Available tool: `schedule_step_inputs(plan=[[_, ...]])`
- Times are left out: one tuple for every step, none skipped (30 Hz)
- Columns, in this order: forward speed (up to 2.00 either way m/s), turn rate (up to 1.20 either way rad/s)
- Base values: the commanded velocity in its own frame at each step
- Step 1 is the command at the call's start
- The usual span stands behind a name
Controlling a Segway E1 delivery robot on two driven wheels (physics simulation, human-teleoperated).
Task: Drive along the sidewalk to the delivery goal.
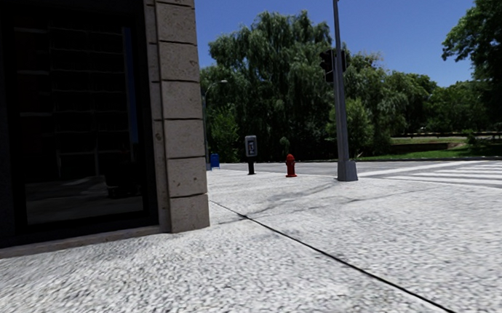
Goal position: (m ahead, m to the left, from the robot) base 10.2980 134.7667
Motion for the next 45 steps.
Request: schedule_step_inputs(plan=[[1.8, -0.56], [1.8, -0.56], [1.8, -0.56], [1.8, -0.56], [1.8, -0.56], [1.8, -0.56], [1.8, -0.56], [1.81, -0.56], [1.81, -0.56], [1.81, -0.56], [1.81, -0.56], [1.81, -0.56], [1.81, -0.56], [1.81, -0.56], [1.83, -0.55], [1.88, -0.36], [2.0, 0.0], [2.0, 0.0], [2.0, 0.0], [2.0, 0.0], [2.0, 0.0], [2.0, 0.0], [2.0, 0.0], [2.0, 0.0], [2.0, 0.0], [2.0, 0.0], [2.0, 0.0], [2.0, 0.0], [2.0, 0.0], [2.0, 0.0], [2.0, 0.0], [2.0, 0.0], [2.0, 0.0], [2.0, 0.0], [2.0, 0.0], [2.0, 0.02], [2.0, 0.02], [2.0, 0.08], [2.0, 0.1], [2.0, 0.11], [2.0, 0.11], [2.0, 0.13], [2.0, 0.16], [2.0, 0.18], [2.0, 0.18]])
